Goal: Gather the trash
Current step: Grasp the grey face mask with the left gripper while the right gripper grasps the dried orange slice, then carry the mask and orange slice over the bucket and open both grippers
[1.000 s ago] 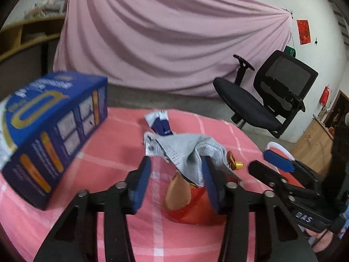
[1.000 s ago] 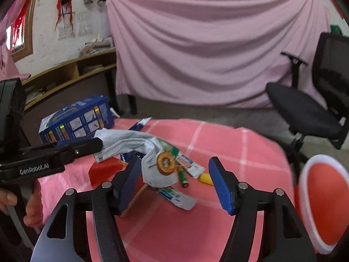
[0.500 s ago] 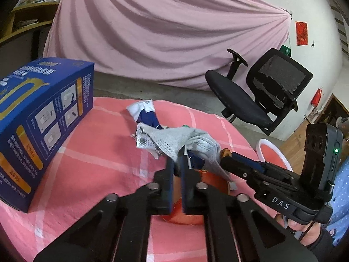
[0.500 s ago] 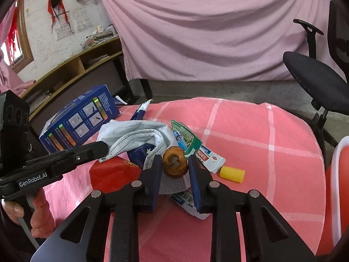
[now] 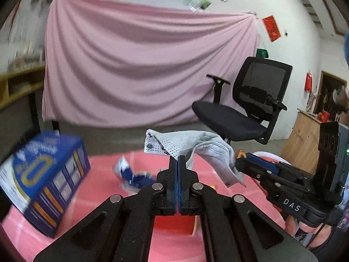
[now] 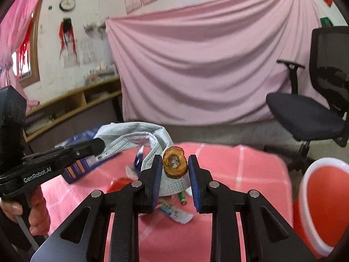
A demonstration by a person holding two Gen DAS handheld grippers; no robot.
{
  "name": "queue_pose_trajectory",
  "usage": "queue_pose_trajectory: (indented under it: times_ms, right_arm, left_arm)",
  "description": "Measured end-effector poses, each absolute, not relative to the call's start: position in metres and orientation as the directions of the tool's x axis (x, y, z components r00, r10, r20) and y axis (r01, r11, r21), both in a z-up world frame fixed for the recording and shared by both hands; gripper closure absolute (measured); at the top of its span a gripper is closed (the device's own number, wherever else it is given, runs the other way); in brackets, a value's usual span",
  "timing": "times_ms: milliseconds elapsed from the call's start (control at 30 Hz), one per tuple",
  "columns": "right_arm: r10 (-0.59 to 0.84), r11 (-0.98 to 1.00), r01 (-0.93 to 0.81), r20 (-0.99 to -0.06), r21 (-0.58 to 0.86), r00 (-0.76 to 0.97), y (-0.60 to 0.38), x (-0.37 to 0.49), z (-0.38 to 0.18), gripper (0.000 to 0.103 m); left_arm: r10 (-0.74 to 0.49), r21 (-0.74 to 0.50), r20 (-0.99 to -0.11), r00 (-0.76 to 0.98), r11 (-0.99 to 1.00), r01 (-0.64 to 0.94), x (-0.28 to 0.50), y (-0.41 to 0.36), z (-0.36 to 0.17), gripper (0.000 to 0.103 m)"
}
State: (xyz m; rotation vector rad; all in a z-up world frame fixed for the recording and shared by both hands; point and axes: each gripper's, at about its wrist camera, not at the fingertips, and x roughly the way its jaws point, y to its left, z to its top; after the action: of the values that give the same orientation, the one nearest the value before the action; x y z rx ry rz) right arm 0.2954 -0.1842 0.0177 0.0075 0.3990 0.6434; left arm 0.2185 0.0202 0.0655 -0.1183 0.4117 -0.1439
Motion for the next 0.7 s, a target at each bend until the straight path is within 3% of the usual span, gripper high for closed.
queue_pose_trajectory:
  times_ms: [133,367,700]
  right_arm:
    - [0.562,0.826,-0.542,-0.3,0.153,0.771,-0.214,0.294,0.029,0.081]
    - [0.46,0.887,-0.433,-0.222,0.162,0.86,-0.274,0.288,0.039,0.081]
    - [0.226,0.97,-0.212,-0.124,0.121,0.966,-0.348,0.272,0.046,0.08]
  left_arm:
    - [-0.137,-0.066,-0.364,0.921,0.99,0.121,0.214,-0.002,0.073,0.103]
    - [-0.179,-0.055,-0.345,0.921,0.984,0.171,0.221,-0.036,0.078,0.103]
    - [-0.379,-0.046,-0.256,0.889,0.924,0.381,0.253,-0.143,0.097,0.103]
